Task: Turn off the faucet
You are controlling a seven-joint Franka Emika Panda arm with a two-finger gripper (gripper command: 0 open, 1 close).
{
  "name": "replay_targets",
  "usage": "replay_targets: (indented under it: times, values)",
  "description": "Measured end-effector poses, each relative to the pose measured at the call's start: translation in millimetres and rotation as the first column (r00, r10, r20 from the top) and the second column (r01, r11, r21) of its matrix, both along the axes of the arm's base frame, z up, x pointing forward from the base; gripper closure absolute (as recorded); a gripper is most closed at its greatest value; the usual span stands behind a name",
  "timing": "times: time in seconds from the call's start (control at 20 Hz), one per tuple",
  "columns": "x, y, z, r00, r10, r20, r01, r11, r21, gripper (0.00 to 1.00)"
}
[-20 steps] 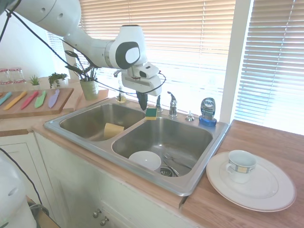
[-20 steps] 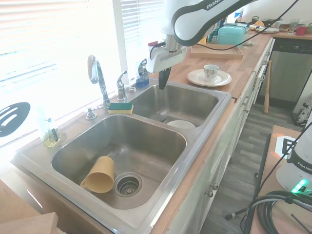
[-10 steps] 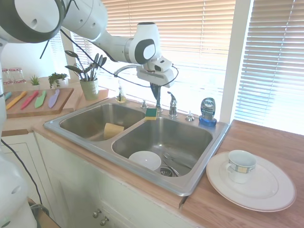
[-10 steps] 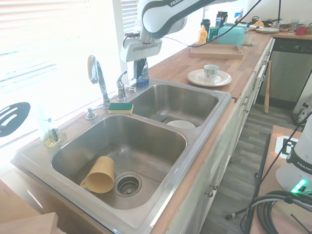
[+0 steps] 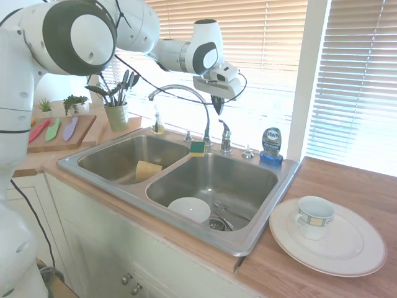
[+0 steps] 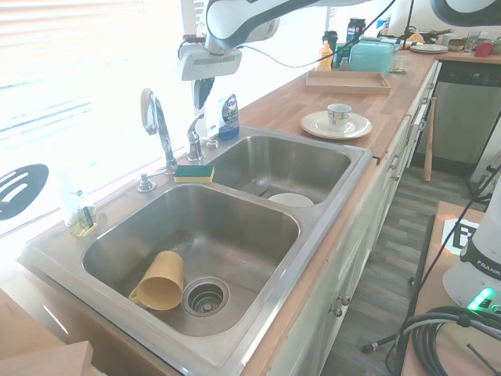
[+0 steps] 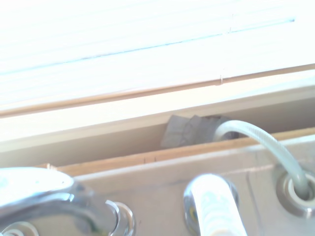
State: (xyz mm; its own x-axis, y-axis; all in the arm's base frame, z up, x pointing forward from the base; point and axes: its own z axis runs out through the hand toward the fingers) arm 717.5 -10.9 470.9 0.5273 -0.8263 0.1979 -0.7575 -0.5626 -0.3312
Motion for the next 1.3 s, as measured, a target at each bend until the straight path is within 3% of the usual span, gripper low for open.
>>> replay_targets:
  times: [0.25, 0.8, 1.3]
  values:
    - [14.8, -5.9, -16.8, 1.000, -0.008, -0.021, 0.008, 1.000, -0.005, 1.00]
    - [14.1, -8.9, -21.8, 0.999, -0.013, -0.041, 0.013, 1.000, -0.006, 1.00]
    - [-6.6, -12.4, -43.0, 0.995, -0.013, -0.099, 0.012, 1.000, -0.010, 1.00]
